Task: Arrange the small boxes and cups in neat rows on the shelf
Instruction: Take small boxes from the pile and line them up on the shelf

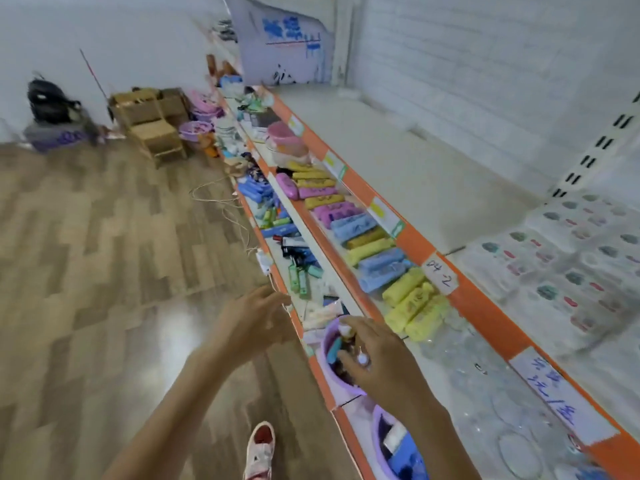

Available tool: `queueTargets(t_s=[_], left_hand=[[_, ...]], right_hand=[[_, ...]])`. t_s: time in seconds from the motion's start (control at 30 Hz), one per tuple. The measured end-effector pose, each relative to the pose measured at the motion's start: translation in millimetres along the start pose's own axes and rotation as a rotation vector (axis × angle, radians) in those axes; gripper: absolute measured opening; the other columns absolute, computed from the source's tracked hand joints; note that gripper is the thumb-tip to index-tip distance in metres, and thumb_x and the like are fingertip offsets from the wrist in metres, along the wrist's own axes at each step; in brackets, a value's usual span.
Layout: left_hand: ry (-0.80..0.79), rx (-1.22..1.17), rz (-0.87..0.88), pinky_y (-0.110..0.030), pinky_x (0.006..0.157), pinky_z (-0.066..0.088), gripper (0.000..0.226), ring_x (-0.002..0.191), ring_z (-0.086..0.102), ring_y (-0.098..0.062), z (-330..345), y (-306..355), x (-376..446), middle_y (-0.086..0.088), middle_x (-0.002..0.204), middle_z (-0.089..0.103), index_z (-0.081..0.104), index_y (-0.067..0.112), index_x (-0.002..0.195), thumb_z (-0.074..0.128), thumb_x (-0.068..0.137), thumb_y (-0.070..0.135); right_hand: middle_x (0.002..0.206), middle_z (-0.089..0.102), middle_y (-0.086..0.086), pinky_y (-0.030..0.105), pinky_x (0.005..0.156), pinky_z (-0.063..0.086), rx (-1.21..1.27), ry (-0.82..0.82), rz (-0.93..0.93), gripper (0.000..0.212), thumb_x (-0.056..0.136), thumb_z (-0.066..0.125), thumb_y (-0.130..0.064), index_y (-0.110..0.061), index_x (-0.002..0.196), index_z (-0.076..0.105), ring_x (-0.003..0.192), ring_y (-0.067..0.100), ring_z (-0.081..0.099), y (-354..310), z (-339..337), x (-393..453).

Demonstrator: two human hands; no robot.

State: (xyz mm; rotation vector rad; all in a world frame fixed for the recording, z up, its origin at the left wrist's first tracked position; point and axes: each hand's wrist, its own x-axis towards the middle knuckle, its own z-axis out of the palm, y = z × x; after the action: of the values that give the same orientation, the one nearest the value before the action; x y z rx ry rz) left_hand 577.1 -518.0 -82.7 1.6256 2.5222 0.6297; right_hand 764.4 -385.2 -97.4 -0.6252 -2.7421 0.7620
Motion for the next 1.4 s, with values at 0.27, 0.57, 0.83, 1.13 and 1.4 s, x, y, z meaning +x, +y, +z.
queueTargets(t_s=[0.27,0.57,0.83,1.13,1.4], left_hand=[[0.042,-0.065,-0.059,-0.028,0.066,0.049,0.018,0.081,0.064,-0.018,-20.3,-102.5,57.4,0.001,0.094,0.065,0.066,0.017,0.1,0.064,0.082,0.02],[0.038,-0.083,0.04,-0.012,0.074,0.038,0.027,0.089,0.049,0.0,-62.6,-207.2,180.3,0.013,0.108,0.054,0.057,0.026,0.115,0.053,0.09,0.033],[-0.001,-0.116,0.266,-0.014,0.076,0.041,0.027,0.092,0.05,0.0,-80.0,-231.0,307.4,0.013,0.113,0.053,0.055,0.028,0.117,0.05,0.091,0.034],[0.084,-0.129,0.431,-0.024,0.086,0.043,0.035,0.106,0.051,-0.006,-107.4,-216.7,506.8,0.009,0.115,0.052,0.052,0.026,0.123,0.055,0.089,0.033],[0.041,-0.017,0.438,-0.029,0.093,0.039,0.046,0.117,0.045,-0.016,-80.1,-209.3,674.3,0.001,0.128,0.046,0.044,0.019,0.129,0.054,0.088,0.037]], right_hand=[[0.133,0.047,-0.016,0.008,0.092,0.026,-0.047,-0.03,-0.05,0.047,0.089,0.052,-0.038,-0.029,0.135,0.042,0.119,0.001,0.041,-16.3,21.6,118.1],[0.125,0.044,-0.027,0.014,0.097,0.036,0.059,0.072,0.018,0.043,0.089,0.057,-0.035,-0.044,0.126,0.039,0.115,-0.006,0.043,-40.1,23.7,260.7],[0.113,0.051,-0.031,0.002,0.084,0.034,0.046,0.26,0.054,0.035,0.079,0.055,-0.047,-0.044,0.114,0.05,0.106,-0.011,0.047,-17.6,-38.6,345.9],[0.118,0.048,-0.02,0.023,0.093,0.037,-0.179,0.42,0.123,0.035,0.087,0.06,-0.031,-0.035,0.121,0.051,0.11,0.003,0.046,70.4,-136.4,482.4],[0.136,0.046,-0.003,0.031,0.1,0.031,-0.231,0.477,0.476,0.043,0.089,0.056,-0.032,-0.022,0.13,0.047,0.125,0.018,0.038,157.0,-149.7,564.1]])
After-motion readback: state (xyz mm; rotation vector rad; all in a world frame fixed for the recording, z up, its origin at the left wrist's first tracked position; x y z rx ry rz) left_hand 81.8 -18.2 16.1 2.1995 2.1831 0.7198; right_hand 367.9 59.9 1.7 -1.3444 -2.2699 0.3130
